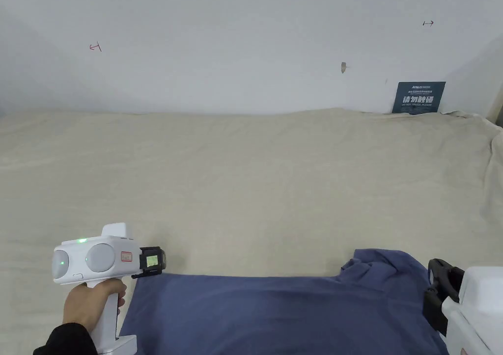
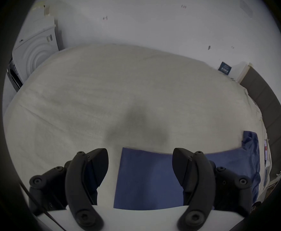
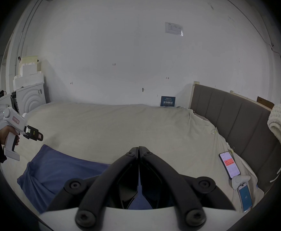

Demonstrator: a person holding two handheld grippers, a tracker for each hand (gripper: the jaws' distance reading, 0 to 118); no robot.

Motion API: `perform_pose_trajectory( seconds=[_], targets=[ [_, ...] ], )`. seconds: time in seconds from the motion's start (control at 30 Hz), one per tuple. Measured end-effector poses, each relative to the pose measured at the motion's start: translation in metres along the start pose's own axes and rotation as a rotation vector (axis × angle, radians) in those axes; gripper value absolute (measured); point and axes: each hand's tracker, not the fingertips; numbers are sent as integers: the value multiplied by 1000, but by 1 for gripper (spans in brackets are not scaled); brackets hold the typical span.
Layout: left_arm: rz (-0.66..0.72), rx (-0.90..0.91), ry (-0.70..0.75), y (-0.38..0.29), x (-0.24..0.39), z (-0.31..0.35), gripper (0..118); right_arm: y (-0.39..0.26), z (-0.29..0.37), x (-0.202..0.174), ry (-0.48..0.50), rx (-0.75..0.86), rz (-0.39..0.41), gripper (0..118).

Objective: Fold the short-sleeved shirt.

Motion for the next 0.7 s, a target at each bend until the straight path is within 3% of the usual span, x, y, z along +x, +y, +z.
perform_pose_trajectory(
  seconds=[0.23,0.3,0.37,0.43,0.5,0.53,0.7],
  targets=[
    [-30,-111,51,-9,6,-35,81,-12,-20,5,-25,-47,0,0],
    [-39,-145,33,-18,6,-44,62,-16,-23,7,-30,-59,-4,0],
    [-68,-102,57,-26,11,-39,53,-18,-25,9,-33,-72,-8,0],
    [-68,-90,59,-27,19,-30,37,-19,-27,12,-30,-83,-16,0],
    [-99,-80,44,-29,25,-24,9,-18,-28,15,-27,-95,-33,0],
    [-102,-84,28,-29,26,-23,2,-17,-29,17,-26,-102,-44,0],
    [-83,12,-34,-23,15,-3,1,-14,-55,48,-17,-181,-140,0]
  ],
)
